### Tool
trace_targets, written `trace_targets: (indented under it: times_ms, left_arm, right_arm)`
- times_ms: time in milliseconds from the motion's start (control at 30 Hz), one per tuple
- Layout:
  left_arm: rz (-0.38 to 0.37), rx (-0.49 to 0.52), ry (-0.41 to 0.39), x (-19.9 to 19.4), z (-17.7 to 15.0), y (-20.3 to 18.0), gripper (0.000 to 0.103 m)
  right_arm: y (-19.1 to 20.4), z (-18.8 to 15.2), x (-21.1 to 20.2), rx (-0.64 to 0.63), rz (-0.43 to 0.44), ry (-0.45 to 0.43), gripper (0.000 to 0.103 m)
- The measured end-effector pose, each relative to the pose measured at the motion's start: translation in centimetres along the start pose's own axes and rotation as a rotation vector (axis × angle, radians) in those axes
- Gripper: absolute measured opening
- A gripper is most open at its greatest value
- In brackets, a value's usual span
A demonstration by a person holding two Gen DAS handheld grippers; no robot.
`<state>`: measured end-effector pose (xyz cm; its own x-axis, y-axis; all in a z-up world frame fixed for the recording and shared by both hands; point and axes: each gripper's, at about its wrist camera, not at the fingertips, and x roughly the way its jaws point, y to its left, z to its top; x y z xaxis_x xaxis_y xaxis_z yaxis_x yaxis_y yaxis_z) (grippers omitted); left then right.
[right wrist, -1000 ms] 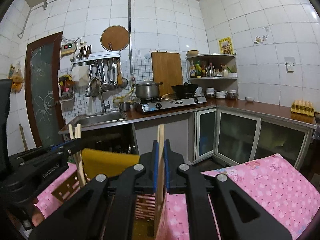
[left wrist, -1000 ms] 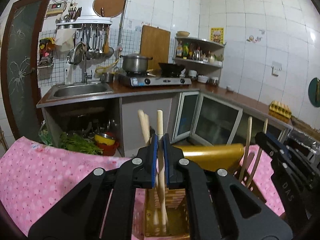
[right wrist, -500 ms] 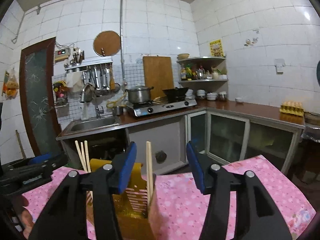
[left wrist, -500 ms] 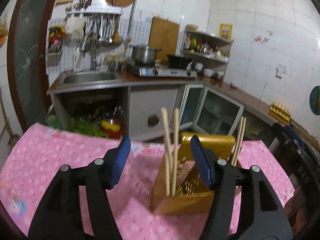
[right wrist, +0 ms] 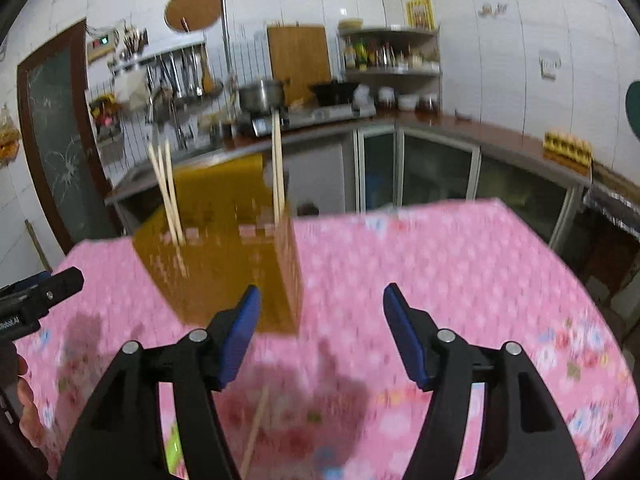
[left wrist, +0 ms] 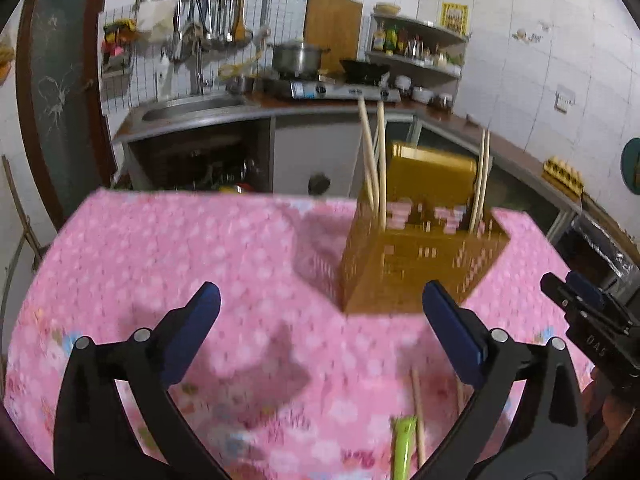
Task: Organize utensils
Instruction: 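Move both tools back down toward the green frog utensil and chopstick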
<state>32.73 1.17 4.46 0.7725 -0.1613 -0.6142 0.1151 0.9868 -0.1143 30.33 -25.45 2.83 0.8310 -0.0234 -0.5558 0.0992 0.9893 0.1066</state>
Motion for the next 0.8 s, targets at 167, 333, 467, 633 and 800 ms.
trace_targets:
  times_ms: [167,333,467,633,800]
  left_arm:
    - [0.004,0.01,0.093,1.7,-3.1,0.6,0.098]
    - [0.026,0.004,0.187,3.9,-5.6,1.3,0.098]
    - [0.044,0.02,0.211,4.9,-6.8,1.3,0.098]
    - [0.058,0.033,0.235,6.0,-7.7,1.4,0.098]
    - [0.061,0.041,0.246,6.4,-8.0,1.4,0.098]
  right_arm:
    - [0.3,-2.8,1.3,0.012,0.001,0.08,0.063]
    - [1.5,-5.4,2.9,-0.026,0.002,0.152,0.063]
    - [2.5,-6.6,4.1,-0.035,-0.003,0.203,0.063]
    - [3.7,-7.4,5.2,-0.046,-0.016,0.246,0.062]
    - [4.3,-8.1,6.3,-0.039,-0.028,0.286,0.054]
